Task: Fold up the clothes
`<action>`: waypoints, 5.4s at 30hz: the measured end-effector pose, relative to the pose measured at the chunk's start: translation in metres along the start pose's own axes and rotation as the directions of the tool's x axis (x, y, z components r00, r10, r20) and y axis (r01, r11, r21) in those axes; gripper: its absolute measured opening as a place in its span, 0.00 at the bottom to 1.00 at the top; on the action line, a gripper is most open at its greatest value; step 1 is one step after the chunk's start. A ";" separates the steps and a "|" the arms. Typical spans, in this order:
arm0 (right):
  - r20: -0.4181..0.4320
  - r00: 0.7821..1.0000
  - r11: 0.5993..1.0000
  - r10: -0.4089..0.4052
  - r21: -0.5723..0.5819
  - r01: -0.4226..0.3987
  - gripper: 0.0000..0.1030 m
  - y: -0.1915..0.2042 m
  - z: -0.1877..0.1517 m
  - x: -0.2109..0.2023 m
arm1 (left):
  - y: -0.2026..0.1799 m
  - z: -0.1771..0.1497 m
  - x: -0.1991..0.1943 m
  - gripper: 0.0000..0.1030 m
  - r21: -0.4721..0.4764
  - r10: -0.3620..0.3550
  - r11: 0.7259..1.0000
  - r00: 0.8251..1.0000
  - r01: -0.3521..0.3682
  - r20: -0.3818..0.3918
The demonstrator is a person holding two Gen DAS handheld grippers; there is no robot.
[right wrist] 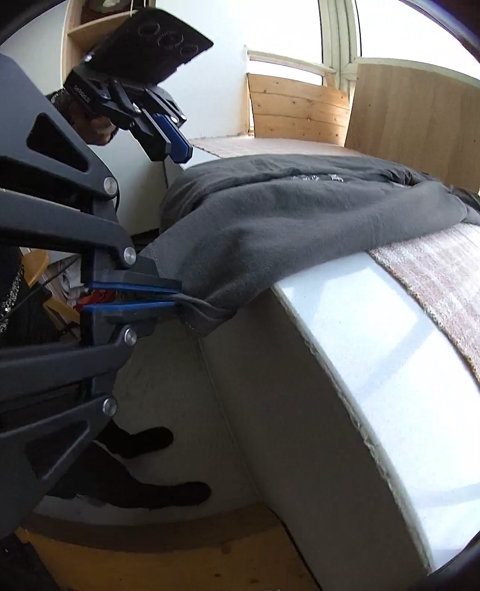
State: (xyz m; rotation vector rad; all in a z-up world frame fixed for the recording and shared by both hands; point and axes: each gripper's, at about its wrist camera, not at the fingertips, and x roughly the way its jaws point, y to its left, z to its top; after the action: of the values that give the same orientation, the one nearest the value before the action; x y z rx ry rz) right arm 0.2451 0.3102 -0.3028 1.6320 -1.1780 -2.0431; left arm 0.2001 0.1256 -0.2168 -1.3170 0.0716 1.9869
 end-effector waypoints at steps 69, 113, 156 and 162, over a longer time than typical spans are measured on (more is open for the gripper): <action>0.300 0.922 0.917 0.247 0.235 -0.322 0.03 -0.060 -0.079 -0.002 | -0.007 0.011 0.014 0.08 0.132 0.046 0.991 0.996 -0.036 -0.075; 0.001 0.998 0.826 -0.064 -0.562 0.054 0.11 0.052 0.001 -0.007 | 0.081 -0.055 -0.044 0.07 -0.161 -0.189 0.965 0.973 0.209 0.134; -0.248 0.968 0.955 -0.046 -0.296 -0.030 0.11 0.094 0.244 0.059 | 0.204 0.101 -0.057 0.08 -0.275 -0.067 0.956 0.991 0.097 0.117; -0.374 0.927 0.948 0.027 -0.286 -0.142 0.15 0.105 0.268 0.055 | 0.240 0.120 -0.073 0.20 -0.347 0.018 0.937 0.994 0.021 0.109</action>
State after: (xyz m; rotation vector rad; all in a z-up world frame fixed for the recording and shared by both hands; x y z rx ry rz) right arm -0.0440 0.3213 -0.2549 1.6729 -0.7434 -1.6684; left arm -0.0219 -0.0375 -0.1813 -1.4164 -0.3506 2.1343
